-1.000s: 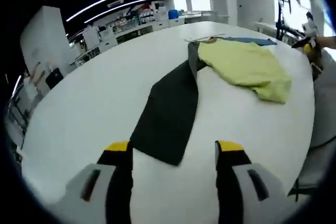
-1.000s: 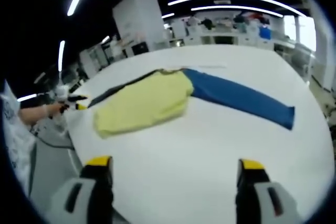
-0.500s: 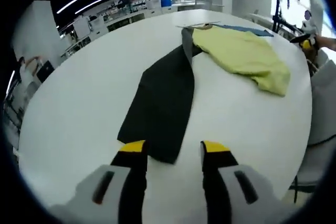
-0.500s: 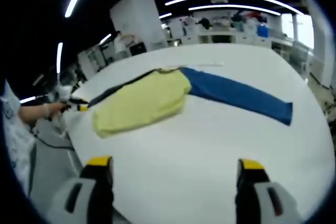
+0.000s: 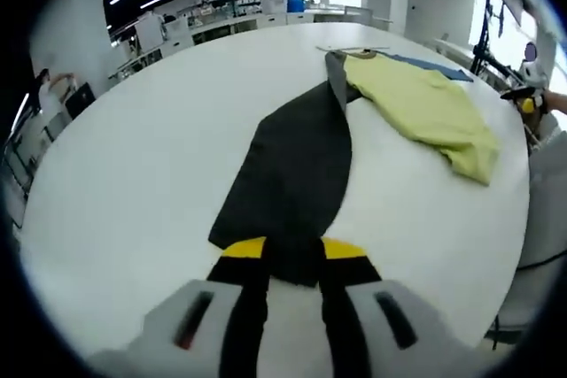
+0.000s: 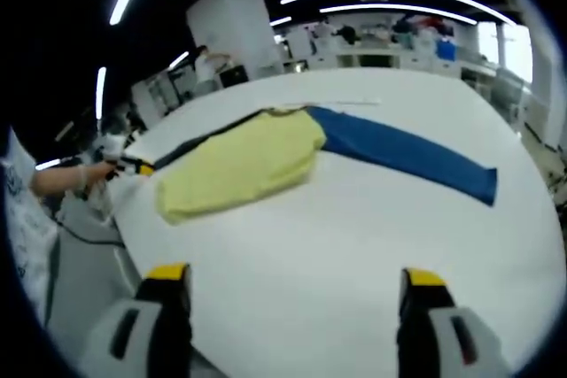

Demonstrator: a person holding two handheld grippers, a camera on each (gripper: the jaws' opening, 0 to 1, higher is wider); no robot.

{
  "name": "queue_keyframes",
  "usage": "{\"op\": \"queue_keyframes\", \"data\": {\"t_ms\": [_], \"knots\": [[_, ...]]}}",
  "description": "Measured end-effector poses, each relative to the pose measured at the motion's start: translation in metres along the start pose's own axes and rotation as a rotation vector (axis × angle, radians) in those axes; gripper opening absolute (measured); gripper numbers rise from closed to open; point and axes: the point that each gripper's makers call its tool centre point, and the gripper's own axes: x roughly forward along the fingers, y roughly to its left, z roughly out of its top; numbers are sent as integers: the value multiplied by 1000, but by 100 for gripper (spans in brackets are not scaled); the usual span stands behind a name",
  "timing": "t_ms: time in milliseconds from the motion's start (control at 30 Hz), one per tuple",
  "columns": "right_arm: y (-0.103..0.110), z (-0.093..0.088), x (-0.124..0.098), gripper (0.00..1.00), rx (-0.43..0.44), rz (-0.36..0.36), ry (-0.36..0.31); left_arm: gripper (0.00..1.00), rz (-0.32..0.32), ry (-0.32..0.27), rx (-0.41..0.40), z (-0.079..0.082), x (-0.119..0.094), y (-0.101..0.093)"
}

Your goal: Fold the garment on the visible template until the final outline fits inside the template.

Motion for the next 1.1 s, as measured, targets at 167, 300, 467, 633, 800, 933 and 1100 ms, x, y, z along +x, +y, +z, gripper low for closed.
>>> {"op": "queue_keyframes", "data": {"t_ms": [167, 300, 467, 633, 800, 933, 1100], "knots": [[0, -1, 0, 98, 2, -1, 3, 2, -7, -7, -28, 1, -2, -2], [-1, -2, 0, 98, 9, -3, 0, 1, -3, -17, -56, 1, -8, 0], [3, -4, 0, 98, 9, 0, 2, 0, -16, -81, -142, 14, -19, -1], [4, -2, 2, 98, 3, 7, 4, 0, -35, -154, -256, 34, -32, -9], [5, 0, 4, 98, -1, 12, 4, 0, -39, -292, -454, 59, -45, 11], [6, -1, 5, 98, 2, 15, 10, 0, -31, -401, -683, 73, -51, 40], [5, 1, 5, 98, 10, 12, -1, 0, 4, -426, -782, 68, -42, 73]]}}
